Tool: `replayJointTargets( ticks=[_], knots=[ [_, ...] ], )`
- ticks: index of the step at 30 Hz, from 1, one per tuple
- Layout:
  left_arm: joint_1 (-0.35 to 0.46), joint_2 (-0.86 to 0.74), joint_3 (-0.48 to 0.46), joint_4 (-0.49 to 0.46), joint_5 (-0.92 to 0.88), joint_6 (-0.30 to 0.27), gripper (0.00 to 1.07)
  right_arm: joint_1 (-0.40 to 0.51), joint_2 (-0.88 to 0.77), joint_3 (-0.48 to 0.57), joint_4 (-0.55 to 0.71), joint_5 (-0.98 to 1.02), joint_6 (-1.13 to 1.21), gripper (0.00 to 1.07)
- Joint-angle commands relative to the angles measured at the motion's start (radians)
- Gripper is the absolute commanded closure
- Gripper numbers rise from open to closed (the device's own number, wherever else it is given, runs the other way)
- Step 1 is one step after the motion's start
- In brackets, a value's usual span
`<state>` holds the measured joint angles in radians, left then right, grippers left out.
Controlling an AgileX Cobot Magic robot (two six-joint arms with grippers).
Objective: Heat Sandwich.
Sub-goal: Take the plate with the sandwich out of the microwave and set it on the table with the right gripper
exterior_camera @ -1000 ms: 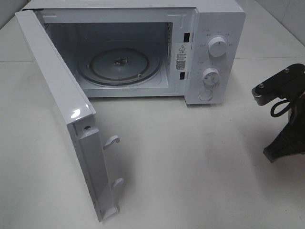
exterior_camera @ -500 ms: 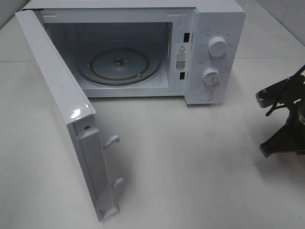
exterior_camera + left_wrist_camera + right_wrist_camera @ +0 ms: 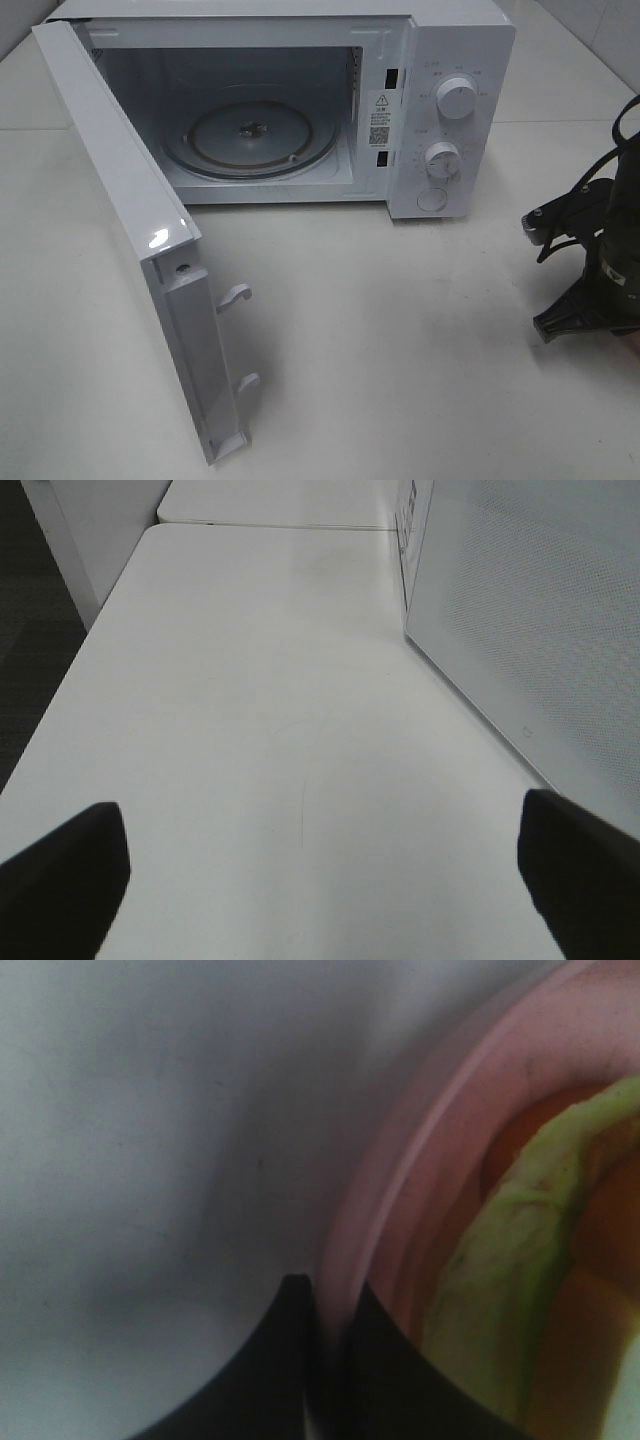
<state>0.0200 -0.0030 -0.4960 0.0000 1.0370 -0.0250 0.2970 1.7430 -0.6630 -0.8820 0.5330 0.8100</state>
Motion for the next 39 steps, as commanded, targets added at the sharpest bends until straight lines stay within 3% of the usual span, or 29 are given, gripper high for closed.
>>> replayJointTargets(
  ticks=[1, 17, 22, 26, 27, 28, 30, 35, 39],
  knots=[
    [0.003, -0.022, 0.002, -0.011, -0.009, -0.003, 0.05, -0.007, 0.031, -0.003, -0.064, 0.001, 0.043, 1.07],
    [0.003, -0.022, 0.002, -0.011, -0.009, -0.003, 0.05, -0.007, 0.064, -0.003, -0.064, -0.05, 0.034, 1.03],
    [0.003, -0.022, 0.002, -0.011, -0.009, -0.003, 0.05, -0.007, 0.064, -0.003, -0.061, -0.047, 0.034, 0.96],
    [0.003, -0.022, 0.002, -0.011, -0.009, -0.003, 0.05, -0.007, 0.056, -0.01, -0.05, -0.023, 0.034, 0.79],
    [0.003, -0.022, 0.002, -0.011, -0.009, -0.003, 0.05, -0.007, 0.056, -0.01, -0.05, -0.023, 0.034, 0.79],
    [0.003, -0.022, 0.002, -0.011, -0.009, -0.003, 0.05, -0.007, 0.043, -0.019, -0.042, -0.009, 0.034, 0.69],
    [0.003, -0.022, 0.002, -0.011, -0.009, -0.003, 0.05, -0.007, 0.029, -0.026, -0.023, 0.007, 0.025, 0.61],
    [0.003, -0.022, 0.002, -0.011, -0.009, -0.003, 0.05, -0.005, -0.032, -0.027, 0.07, 0.008, -0.066, 0.49],
    [0.003, -0.022, 0.002, -0.011, -0.009, -0.003, 0.05, -0.005, -0.106, -0.027, 0.141, 0.004, -0.137, 0.48]
  ],
)
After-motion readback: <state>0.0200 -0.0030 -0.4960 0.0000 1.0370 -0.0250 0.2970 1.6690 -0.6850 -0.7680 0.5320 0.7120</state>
